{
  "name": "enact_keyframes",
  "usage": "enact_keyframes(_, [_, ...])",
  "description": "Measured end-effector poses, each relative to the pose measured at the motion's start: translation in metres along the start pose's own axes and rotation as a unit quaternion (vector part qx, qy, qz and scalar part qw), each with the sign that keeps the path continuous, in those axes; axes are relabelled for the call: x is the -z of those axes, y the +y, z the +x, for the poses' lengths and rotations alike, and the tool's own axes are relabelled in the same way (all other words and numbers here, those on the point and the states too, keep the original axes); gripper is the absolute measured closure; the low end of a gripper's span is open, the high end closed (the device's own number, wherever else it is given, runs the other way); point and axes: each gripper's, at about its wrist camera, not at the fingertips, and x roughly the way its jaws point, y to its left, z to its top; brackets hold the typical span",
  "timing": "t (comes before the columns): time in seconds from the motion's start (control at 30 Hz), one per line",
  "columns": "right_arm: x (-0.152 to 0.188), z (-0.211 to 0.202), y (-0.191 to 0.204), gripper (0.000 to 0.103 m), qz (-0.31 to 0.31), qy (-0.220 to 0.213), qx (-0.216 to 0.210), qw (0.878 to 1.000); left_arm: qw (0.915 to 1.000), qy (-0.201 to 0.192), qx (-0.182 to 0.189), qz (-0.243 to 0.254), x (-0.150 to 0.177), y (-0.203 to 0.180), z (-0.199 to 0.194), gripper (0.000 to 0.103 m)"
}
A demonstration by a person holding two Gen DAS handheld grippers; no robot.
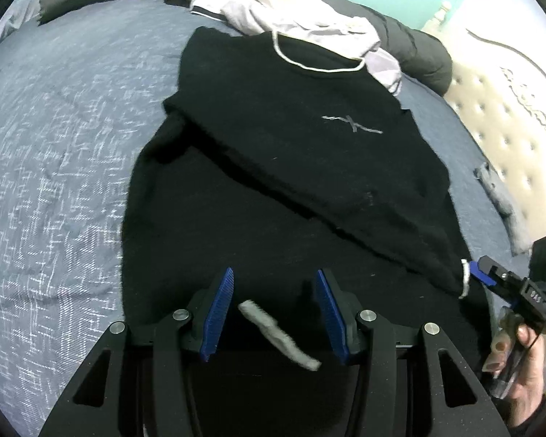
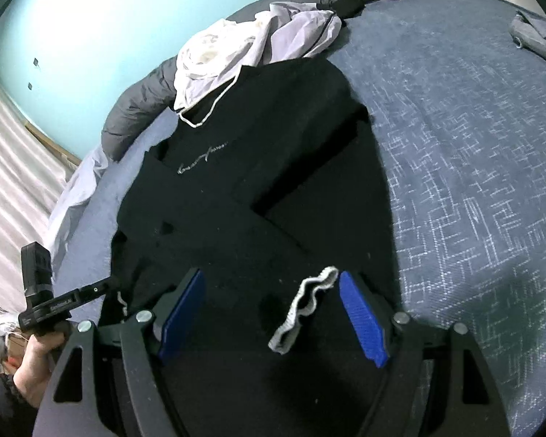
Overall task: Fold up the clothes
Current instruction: 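Close the right gripper on the white-trimmed cuff of the folded sleeve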
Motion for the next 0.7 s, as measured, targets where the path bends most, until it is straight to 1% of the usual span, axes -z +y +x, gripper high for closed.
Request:
enact_keyframes(0.03, [0.001, 0.002, 0.001, 0.032, -0.003, 0.002, 0.002, 1.000, 1.0000, 0.000, 0.002, -0.001, 0.001, 0.002, 0.001, 0.052])
enact_keyframes(0.1, [0.001, 0.006, 0.002, 0.042, -0.007, 0.012, 0.006, 1.000, 1.0000, 0.001, 0.002, -0.007, 0.004, 0.006, 0.004, 0.052])
enact_keyframes(0.13, [0.002, 0.008, 0.003, 0.044, -0.009, 0.016, 0.009, 1.000, 0.9999, 0.001, 0.002, -0.010, 0.005, 0.008, 0.005, 0.052])
enact_keyframes(0.17, [0.002, 0.009, 0.004, 0.052, -0.013, 0.020, 0.013, 1.000, 0.9999, 0.002, 0.001, -0.015, 0.006, 0.011, 0.006, 0.052])
enact_keyframes(0.2, [0.003, 0.010, 0.005, 0.063, -0.016, 0.022, 0.015, 1.000, 0.9999, 0.002, 0.001, -0.017, 0.007, 0.012, 0.007, 0.052])
enact_keyframes(0.23, [0.003, 0.010, 0.006, 0.068, -0.019, 0.024, 0.016, 0.999, 0.9998, 0.002, 0.003, -0.019, 0.008, 0.014, 0.007, 0.052])
enact_keyframes(0.3, [0.003, 0.010, 0.007, 0.089, -0.023, 0.023, 0.021, 0.999, 0.9998, 0.002, 0.004, -0.022, 0.008, 0.015, 0.007, 0.052])
enact_keyframes(0.37, [0.002, 0.008, 0.005, 0.097, -0.020, 0.019, 0.023, 0.999, 0.9998, 0.002, 0.004, -0.022, 0.008, 0.014, 0.007, 0.052])
enact_keyframes(0.57, [-0.001, -0.015, 0.000, 0.101, -0.006, -0.011, 0.014, 1.000, 0.9990, -0.015, -0.004, -0.042, -0.001, 0.022, -0.005, 0.052])
enact_keyframes(0.7, [-0.002, -0.021, -0.003, 0.101, 0.003, -0.022, 0.007, 1.000, 0.9980, -0.033, -0.027, -0.046, -0.015, 0.032, -0.016, 0.052])
